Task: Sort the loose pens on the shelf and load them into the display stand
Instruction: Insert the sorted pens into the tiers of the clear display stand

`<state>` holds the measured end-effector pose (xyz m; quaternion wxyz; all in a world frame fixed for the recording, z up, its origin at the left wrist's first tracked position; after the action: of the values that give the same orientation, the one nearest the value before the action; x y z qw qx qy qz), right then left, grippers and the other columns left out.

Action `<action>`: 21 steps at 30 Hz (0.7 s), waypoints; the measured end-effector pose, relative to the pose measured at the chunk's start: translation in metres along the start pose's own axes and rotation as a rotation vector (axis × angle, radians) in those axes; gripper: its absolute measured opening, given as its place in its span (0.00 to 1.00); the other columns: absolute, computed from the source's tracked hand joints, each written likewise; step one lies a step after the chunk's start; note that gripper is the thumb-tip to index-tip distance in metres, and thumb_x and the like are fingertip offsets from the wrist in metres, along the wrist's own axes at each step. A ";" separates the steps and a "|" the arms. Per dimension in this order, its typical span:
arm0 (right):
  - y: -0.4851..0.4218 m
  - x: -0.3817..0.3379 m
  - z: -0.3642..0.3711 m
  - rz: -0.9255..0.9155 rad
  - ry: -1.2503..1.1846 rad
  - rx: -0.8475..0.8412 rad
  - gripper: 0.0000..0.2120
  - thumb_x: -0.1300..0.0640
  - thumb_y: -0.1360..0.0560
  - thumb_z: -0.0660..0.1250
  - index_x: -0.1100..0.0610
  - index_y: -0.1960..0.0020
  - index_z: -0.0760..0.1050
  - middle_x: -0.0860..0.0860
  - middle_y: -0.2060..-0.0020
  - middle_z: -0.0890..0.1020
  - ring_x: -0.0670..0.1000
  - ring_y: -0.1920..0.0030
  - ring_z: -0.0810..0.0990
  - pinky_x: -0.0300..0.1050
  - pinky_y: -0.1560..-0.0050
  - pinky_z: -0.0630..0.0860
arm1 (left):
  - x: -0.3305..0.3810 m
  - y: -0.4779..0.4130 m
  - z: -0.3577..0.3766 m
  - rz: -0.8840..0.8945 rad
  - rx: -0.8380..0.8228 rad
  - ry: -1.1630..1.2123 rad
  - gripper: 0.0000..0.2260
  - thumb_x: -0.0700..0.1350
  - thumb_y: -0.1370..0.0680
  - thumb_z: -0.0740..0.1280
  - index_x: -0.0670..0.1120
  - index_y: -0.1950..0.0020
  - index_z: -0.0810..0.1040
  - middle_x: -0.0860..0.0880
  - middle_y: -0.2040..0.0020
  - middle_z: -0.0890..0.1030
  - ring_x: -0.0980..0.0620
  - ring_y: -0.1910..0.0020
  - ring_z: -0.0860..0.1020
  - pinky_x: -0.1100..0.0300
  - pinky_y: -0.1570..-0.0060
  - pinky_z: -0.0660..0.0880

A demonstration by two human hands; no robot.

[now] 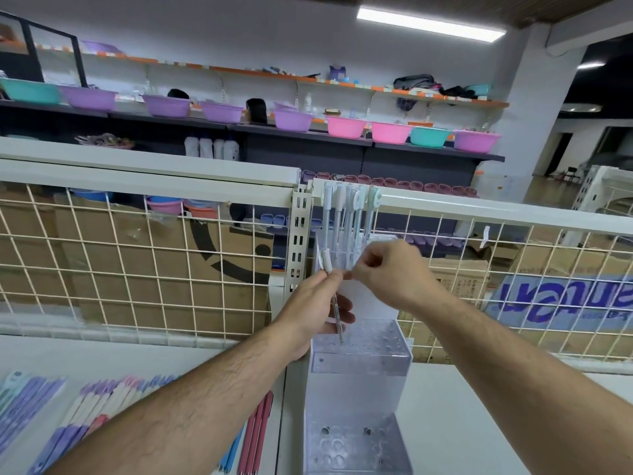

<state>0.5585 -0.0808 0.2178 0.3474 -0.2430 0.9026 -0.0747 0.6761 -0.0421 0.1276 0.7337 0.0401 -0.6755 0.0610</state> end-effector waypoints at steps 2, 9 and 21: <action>0.012 0.003 0.016 -0.017 0.010 -0.147 0.05 0.56 0.26 0.73 0.55 0.59 0.81 0.45 0.69 0.82 0.43 0.71 0.76 0.35 0.70 0.72 | 0.002 0.000 0.002 0.022 -0.005 -0.021 0.11 0.55 0.16 0.59 0.57 0.43 0.80 0.43 0.51 0.82 0.45 0.57 0.84 0.41 0.47 0.79; 0.025 0.010 0.026 -0.058 -0.168 -0.140 0.09 0.60 0.24 0.73 0.54 0.63 0.78 0.44 0.73 0.80 0.41 0.72 0.78 0.32 0.68 0.72 | 0.013 0.004 0.017 0.093 -0.055 -0.086 0.14 0.52 0.14 0.55 0.56 0.35 0.78 0.51 0.53 0.84 0.53 0.60 0.83 0.49 0.50 0.79; 0.011 0.017 -0.008 0.016 -0.181 0.067 0.05 0.61 0.22 0.69 0.58 0.57 0.78 0.52 0.69 0.84 0.42 0.73 0.81 0.34 0.74 0.71 | -0.006 -0.002 0.008 0.145 -0.179 -0.499 0.10 0.48 0.22 0.64 0.55 0.43 0.82 0.54 0.46 0.83 0.58 0.44 0.79 0.60 0.39 0.73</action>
<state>0.5380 -0.0796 0.2105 0.4362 -0.2298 0.8663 -0.0797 0.6683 -0.0454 0.1227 0.5388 -0.0598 -0.8392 0.0416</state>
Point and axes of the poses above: each hand's wrist, its own y-axis away from the middle knuckle, its own z-axis out of the palm, x = y × z, the point moved 8 cm from there along -y, towards the middle knuckle
